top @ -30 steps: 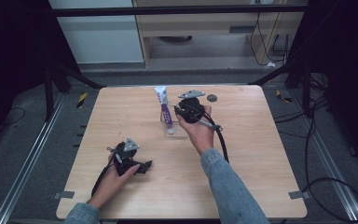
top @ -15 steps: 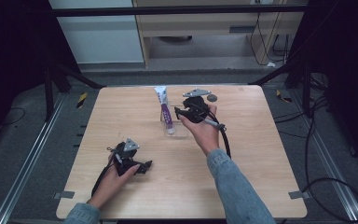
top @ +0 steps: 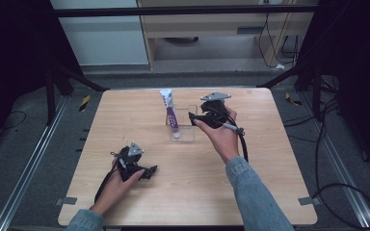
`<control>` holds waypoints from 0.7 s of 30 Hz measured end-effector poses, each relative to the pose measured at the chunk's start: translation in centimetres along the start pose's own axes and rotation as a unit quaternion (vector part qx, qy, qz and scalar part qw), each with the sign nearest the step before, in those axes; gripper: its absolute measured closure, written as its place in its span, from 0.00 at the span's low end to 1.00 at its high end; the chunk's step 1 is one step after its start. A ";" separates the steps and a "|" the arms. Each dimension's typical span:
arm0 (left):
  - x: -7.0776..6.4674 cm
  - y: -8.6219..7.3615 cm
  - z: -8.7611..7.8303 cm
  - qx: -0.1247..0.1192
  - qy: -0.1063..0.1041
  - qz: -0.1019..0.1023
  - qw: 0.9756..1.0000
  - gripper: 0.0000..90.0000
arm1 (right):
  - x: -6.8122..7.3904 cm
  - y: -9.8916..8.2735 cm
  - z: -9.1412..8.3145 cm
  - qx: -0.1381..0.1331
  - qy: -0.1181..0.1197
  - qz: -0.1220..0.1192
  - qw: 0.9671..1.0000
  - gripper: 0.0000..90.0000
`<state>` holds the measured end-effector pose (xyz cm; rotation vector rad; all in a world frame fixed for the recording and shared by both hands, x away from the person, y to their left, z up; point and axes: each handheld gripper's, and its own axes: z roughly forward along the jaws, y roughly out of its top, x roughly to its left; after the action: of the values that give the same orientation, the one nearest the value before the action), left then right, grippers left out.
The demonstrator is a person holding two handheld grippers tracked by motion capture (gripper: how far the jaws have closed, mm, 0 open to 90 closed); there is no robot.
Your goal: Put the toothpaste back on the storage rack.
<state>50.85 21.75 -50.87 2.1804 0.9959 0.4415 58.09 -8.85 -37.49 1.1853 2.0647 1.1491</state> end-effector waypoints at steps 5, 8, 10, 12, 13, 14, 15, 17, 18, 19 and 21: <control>0.0 0.0 0.0 0.001 0.001 0.000 1.000 0.00 | -0.8 -0.7 -0.5 0.009 -0.005 -0.003 1.000 0.20; 0.0 0.0 0.0 0.000 0.000 0.000 1.000 0.00 | -1.2 -1.0 -0.8 0.012 -0.006 -0.007 1.000 0.18; 0.0 0.0 0.0 0.000 0.000 0.000 1.000 0.00 | -1.5 -1.1 -1.0 0.012 -0.006 -0.008 1.000 0.16; 0.0 0.0 0.0 0.000 0.000 0.000 1.000 0.00 | -1.8 -1.3 -1.2 0.014 -0.005 -0.010 1.000 0.14; 0.0 0.0 0.0 0.000 0.000 0.000 1.000 0.00 | -1.9 -1.4 -1.4 0.015 -0.006 -0.011 1.000 0.13; 0.0 0.0 0.0 0.000 0.000 0.000 1.000 0.00 | -2.1 -1.5 -1.5 0.015 -0.007 -0.012 1.000 0.12; 0.0 0.0 0.0 0.000 0.000 0.000 1.000 0.00 | -2.2 -1.6 -1.6 0.015 -0.008 -0.013 1.000 0.12; 0.0 0.0 0.0 0.000 0.000 0.001 1.000 0.00 | -2.4 -1.7 -1.7 0.016 -0.009 -0.013 1.000 0.12; 0.0 0.0 0.0 0.000 0.000 0.000 1.000 0.00 | -2.7 -2.0 -1.9 0.017 -0.012 -0.011 1.000 0.11; 0.0 0.0 0.0 0.000 0.000 0.000 1.000 0.00 | -2.7 -2.0 -1.9 0.017 -0.012 -0.011 1.000 0.11; 0.0 0.0 0.0 0.000 0.000 0.000 1.000 0.00 | -3.2 -2.5 -2.2 0.018 -0.017 -0.010 1.000 0.11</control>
<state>50.86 21.75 -50.87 2.1806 0.9955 0.4422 56.93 -13.20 -38.46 1.1911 2.0758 1.0796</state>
